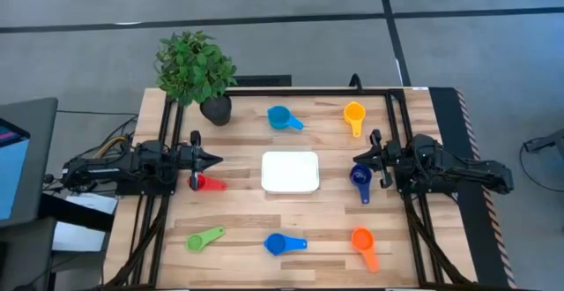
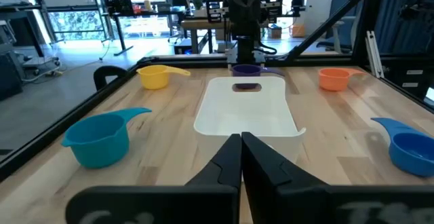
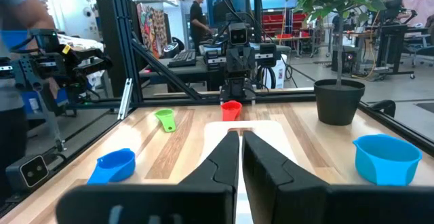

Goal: Nest measuring cups in basket

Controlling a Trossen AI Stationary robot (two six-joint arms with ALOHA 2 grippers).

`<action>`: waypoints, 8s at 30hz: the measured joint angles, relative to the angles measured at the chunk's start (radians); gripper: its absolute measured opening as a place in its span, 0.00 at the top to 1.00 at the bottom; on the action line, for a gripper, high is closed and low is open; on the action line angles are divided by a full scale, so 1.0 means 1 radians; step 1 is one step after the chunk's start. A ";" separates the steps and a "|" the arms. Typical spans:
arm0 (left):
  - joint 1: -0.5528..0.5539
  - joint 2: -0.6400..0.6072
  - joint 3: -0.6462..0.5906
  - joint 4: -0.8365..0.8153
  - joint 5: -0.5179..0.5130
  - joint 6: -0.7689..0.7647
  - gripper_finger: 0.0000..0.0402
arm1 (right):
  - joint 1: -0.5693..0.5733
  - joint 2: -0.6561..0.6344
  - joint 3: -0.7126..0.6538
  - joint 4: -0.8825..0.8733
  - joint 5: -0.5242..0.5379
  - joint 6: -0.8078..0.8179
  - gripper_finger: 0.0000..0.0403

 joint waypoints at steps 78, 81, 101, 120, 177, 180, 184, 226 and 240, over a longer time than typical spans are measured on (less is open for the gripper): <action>-0.117 0.936 0.484 0.083 -0.207 -0.635 0.80 | -0.486 1.111 0.800 -0.835 0.438 0.649 0.53; -0.117 0.936 0.527 -0.026 -0.207 -0.637 0.77 | -0.536 1.159 0.800 -0.834 0.422 0.623 0.53; -0.118 0.936 0.639 -0.467 -0.399 -0.811 0.69 | -0.734 1.380 0.800 -0.731 0.442 0.506 0.57; -0.118 0.936 0.639 -0.465 -0.418 -0.927 0.51 | -0.700 1.403 0.800 -0.555 0.341 0.515 0.62; -0.131 0.935 0.639 -0.465 -0.333 -1.056 0.51 | -0.630 1.471 0.800 -0.330 0.459 0.432 0.43; -0.146 0.935 0.639 -0.465 -0.337 -1.061 0.51 | -0.633 1.487 0.800 -0.367 0.460 0.433 0.43; -0.168 0.935 0.639 -0.466 -0.341 -1.081 0.51 | -0.632 1.490 0.800 -0.443 0.474 0.463 0.43; -0.200 0.936 0.638 -0.473 -0.445 -1.022 0.51 | -0.669 1.492 0.752 -0.478 0.371 0.471 0.86; -0.195 0.936 0.638 -0.473 -0.444 -0.908 0.51 | -0.458 1.492 0.953 -0.548 0.335 0.358 0.98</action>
